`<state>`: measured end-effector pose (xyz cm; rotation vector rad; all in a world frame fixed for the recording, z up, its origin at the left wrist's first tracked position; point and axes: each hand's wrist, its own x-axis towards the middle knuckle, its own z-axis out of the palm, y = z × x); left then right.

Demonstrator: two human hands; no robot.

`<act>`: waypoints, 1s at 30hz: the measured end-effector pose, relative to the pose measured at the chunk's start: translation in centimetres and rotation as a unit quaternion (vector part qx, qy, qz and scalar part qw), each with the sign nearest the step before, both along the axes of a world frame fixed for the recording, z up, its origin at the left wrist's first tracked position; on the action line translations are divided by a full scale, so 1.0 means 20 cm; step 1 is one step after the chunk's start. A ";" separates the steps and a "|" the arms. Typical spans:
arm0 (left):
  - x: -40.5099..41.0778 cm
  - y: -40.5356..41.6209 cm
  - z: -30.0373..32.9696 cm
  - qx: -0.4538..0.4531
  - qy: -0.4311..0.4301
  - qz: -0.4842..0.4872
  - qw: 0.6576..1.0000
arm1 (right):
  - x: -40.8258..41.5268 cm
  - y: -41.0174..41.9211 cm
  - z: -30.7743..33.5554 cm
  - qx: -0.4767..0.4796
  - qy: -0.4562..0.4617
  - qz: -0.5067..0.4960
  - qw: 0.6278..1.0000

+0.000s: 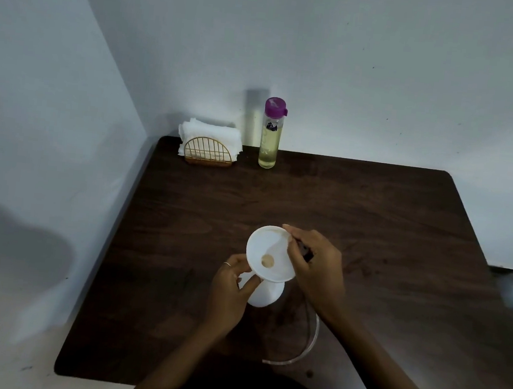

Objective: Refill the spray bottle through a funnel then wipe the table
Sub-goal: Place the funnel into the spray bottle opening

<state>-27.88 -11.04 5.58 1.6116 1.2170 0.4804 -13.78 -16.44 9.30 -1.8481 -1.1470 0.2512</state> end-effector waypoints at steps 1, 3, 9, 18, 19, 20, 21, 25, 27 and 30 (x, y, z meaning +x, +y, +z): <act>0.00 0.01 0.00 -0.001 -0.001 0.000 1.000 | 0.00 0.00 0.00 -0.002 -0.004 0.000 1.000; 0.00 0.01 -0.01 -0.002 0.000 -0.003 1.000 | 0.01 0.01 0.02 -0.004 -0.015 0.003 1.000; -0.01 0.02 -0.01 -0.013 -0.002 -0.014 1.000 | 0.01 0.02 0.04 -0.007 -0.039 0.011 0.999; -0.03 0.04 -0.02 0.006 0.003 -0.028 1.000 | -0.01 0.02 -0.01 -0.051 -0.092 0.033 0.994; -0.03 0.03 -0.02 0.006 0.004 -0.028 1.000 | -0.01 0.02 -0.02 -0.062 -0.100 0.031 0.993; -0.03 0.03 -0.02 0.006 0.004 -0.030 1.000 | -0.01 0.01 -0.02 -0.068 -0.107 0.029 0.991; -0.04 0.03 -0.02 0.006 -0.001 -0.032 0.999 | -0.01 0.01 -0.03 -0.071 -0.113 0.027 0.991; -0.07 0.04 -0.04 -0.009 -0.018 -0.041 0.999 | 0.00 0.00 -0.04 -0.079 -0.107 0.036 0.990; -0.07 0.05 -0.04 -0.021 -0.025 -0.047 0.998 | 0.00 0.01 -0.05 -0.086 -0.095 0.039 0.991; -0.08 0.07 -0.05 -0.033 -0.027 -0.060 0.997 | 0.01 0.01 -0.06 -0.104 -0.073 0.038 0.991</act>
